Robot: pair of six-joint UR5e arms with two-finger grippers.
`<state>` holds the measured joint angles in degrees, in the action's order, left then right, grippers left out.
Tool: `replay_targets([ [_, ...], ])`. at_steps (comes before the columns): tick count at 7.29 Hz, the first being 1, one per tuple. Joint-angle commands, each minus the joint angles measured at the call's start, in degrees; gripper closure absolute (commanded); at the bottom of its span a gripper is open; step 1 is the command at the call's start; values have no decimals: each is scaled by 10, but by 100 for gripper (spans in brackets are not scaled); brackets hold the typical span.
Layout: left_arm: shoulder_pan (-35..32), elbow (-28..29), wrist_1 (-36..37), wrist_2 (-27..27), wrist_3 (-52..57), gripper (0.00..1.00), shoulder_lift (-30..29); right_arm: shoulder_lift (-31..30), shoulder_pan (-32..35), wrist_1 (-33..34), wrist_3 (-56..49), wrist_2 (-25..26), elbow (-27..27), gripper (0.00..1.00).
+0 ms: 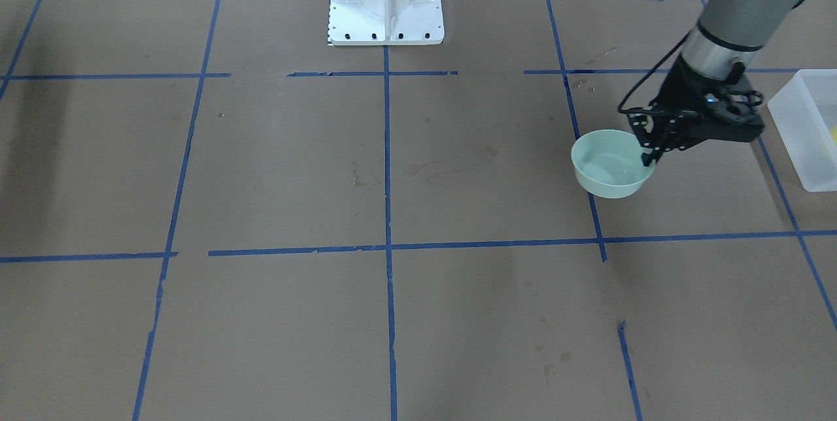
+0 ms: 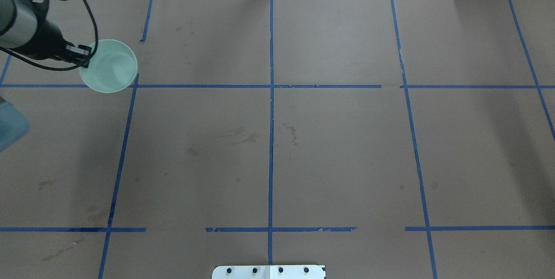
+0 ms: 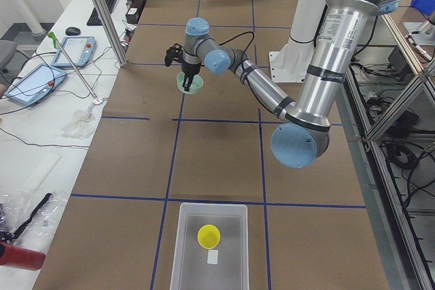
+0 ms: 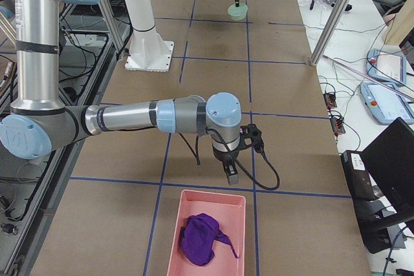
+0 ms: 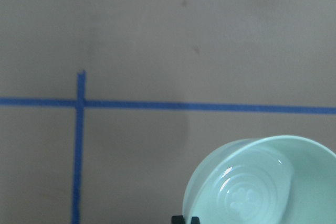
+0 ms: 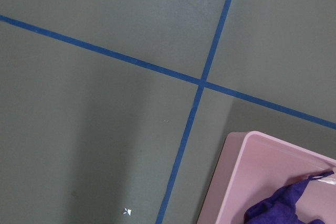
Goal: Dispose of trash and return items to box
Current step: 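Lift the green bowl and carry it off the table with the left gripper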
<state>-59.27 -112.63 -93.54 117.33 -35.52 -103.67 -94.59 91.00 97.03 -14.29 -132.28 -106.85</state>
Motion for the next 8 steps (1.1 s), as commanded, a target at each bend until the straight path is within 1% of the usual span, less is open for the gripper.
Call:
replay_targets([
  [1,-96,2,-4,43,166,100,63,6,-32,-1,37,0,-9,0],
  [2,-159,23,-4,67,269,100,86,8,-42,-2,50,0,-12,0],
  [3,-223,72,-5,100,364,100,92,8,-42,-2,51,0,-13,0],
  [4,-277,126,-3,121,465,100,94,8,-43,-1,51,0,-13,0],
  [5,-330,183,-4,139,497,100,95,8,-43,-1,51,-1,-13,0],
  [6,-370,242,-2,148,494,100,95,8,-43,-2,51,0,-13,0],
  [7,-399,270,-2,146,414,100,105,8,-43,-2,51,0,-14,0],
  [8,-404,269,-5,143,386,100,143,9,-43,-1,51,0,-20,0],
])
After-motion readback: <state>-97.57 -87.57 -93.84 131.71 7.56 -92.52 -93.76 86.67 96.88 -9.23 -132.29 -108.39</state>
